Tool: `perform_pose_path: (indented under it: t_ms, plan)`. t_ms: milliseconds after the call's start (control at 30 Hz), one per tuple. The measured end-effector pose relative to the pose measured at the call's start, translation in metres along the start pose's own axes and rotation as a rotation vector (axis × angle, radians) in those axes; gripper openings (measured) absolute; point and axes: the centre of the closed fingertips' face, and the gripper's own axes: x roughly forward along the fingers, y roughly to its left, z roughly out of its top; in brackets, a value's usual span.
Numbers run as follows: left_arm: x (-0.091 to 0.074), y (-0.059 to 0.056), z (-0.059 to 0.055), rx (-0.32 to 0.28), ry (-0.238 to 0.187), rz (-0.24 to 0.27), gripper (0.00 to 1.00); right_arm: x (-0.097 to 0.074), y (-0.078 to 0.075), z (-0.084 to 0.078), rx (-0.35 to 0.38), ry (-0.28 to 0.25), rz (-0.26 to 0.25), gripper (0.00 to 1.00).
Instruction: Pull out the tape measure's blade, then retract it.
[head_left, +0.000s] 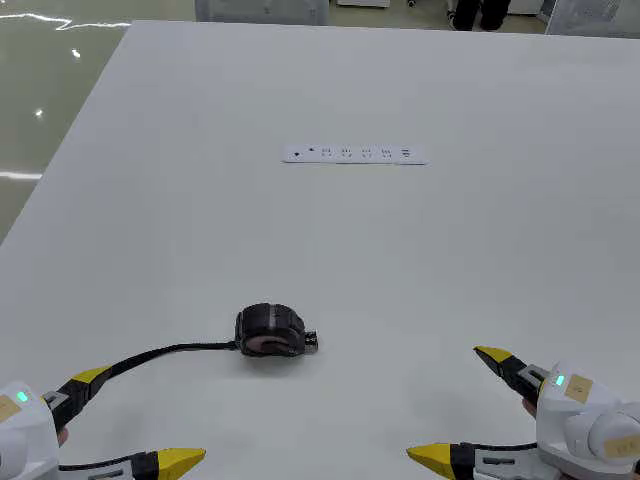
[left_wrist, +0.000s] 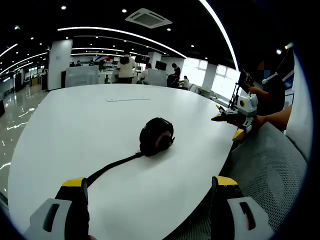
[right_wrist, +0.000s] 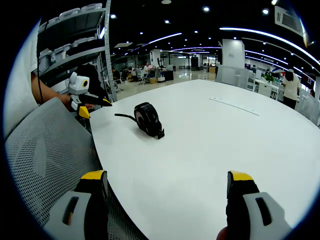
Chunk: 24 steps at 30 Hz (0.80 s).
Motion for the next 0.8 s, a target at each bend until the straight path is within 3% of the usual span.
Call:
perform_pose_path:
  t_ms: [400, 800]
  plan:
    - [-0.0017, 0.0023, -0.0001, 0.009, 0.006, 0.002, 1.00, -0.0003, -0.0021, 0.0053, -0.021, -0.006, 0.000, 0.96]
    - [-0.0015, 0.0026, -0.0004, 0.005, 0.004, 0.000, 1.00, 0.0023, 0.0053, 0.0072, -0.062, 0.013, 0.017, 0.96]
